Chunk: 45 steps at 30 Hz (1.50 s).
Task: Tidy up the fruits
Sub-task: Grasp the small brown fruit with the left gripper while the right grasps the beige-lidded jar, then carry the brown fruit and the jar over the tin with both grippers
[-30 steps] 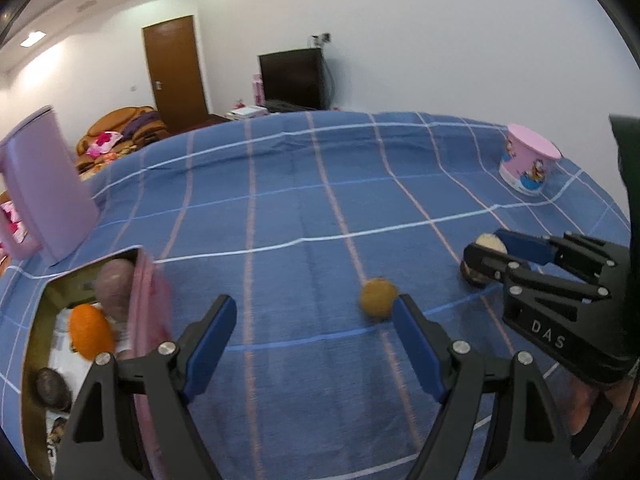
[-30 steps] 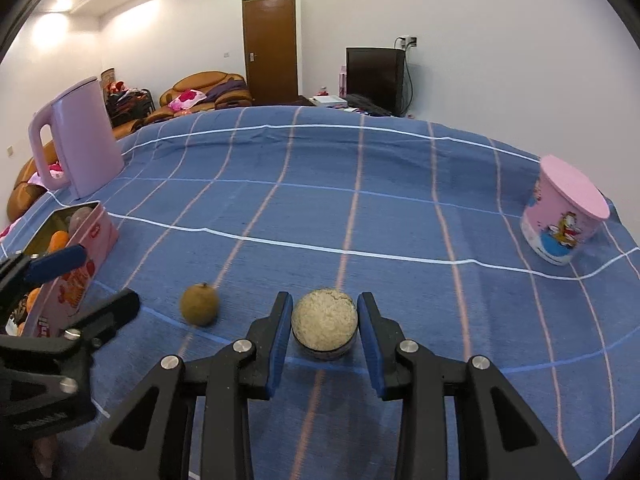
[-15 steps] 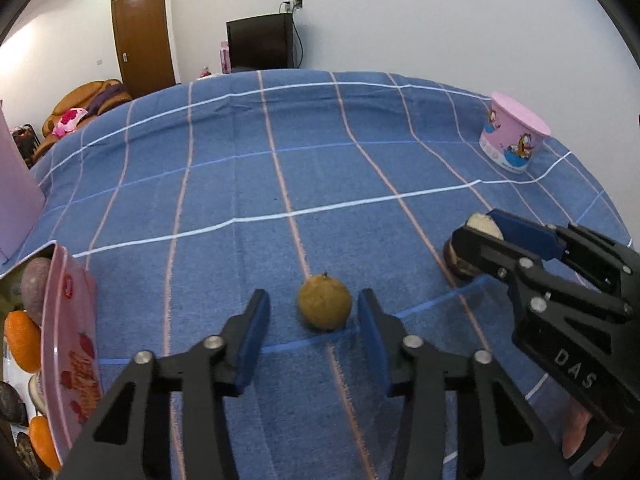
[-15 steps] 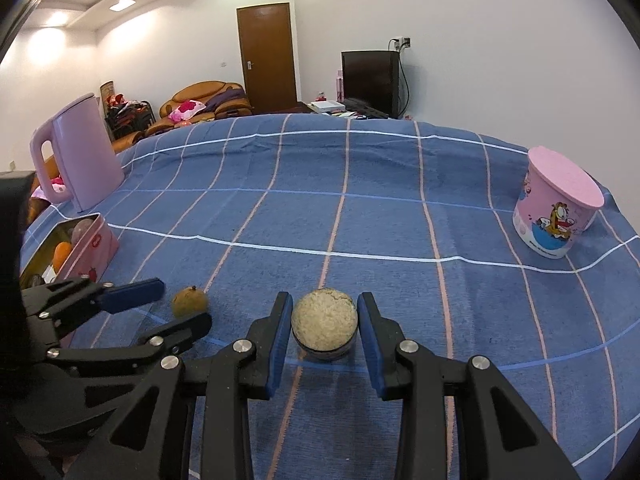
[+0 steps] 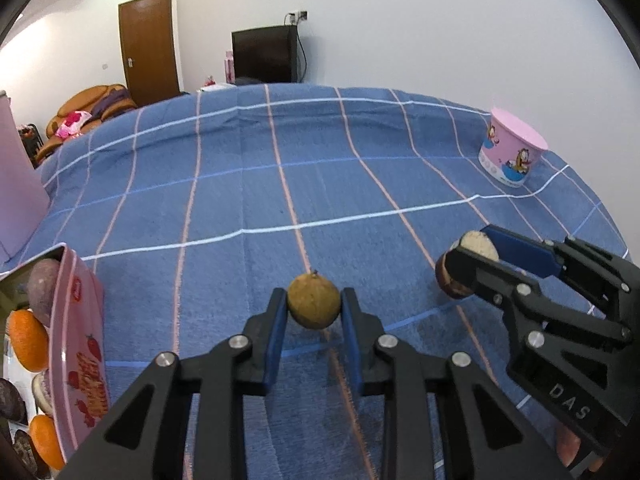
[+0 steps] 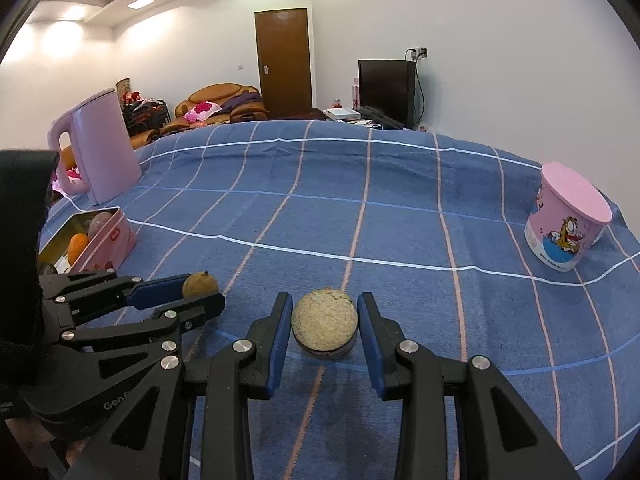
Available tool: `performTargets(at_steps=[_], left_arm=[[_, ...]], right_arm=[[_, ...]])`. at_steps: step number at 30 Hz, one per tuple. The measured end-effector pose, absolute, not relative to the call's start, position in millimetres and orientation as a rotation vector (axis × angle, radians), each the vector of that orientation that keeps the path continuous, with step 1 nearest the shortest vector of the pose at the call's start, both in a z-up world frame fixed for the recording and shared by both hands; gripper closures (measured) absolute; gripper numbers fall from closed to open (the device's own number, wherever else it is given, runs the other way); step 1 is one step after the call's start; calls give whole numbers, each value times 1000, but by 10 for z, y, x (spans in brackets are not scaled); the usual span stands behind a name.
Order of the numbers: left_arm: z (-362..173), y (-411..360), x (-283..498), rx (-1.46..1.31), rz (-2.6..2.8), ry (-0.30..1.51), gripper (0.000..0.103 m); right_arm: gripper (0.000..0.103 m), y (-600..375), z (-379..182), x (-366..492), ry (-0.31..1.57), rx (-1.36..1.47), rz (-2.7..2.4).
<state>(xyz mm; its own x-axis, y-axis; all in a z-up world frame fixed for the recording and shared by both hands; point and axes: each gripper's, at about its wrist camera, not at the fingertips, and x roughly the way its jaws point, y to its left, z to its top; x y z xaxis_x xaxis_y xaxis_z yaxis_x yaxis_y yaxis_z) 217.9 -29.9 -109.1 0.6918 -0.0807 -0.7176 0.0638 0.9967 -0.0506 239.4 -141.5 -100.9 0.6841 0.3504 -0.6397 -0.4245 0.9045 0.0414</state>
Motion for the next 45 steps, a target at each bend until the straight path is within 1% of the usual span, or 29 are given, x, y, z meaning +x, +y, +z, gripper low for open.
performTargets(at_steps=[16,45], left_arm=[[-956,-254,2036,-8,-19,698,74],[-818,-233,1818,6,41,564,75]], right_arm=[[68,-1400,-926,2242,606,-117,459],[68,-1424,-840,2063,502,-111,456]])
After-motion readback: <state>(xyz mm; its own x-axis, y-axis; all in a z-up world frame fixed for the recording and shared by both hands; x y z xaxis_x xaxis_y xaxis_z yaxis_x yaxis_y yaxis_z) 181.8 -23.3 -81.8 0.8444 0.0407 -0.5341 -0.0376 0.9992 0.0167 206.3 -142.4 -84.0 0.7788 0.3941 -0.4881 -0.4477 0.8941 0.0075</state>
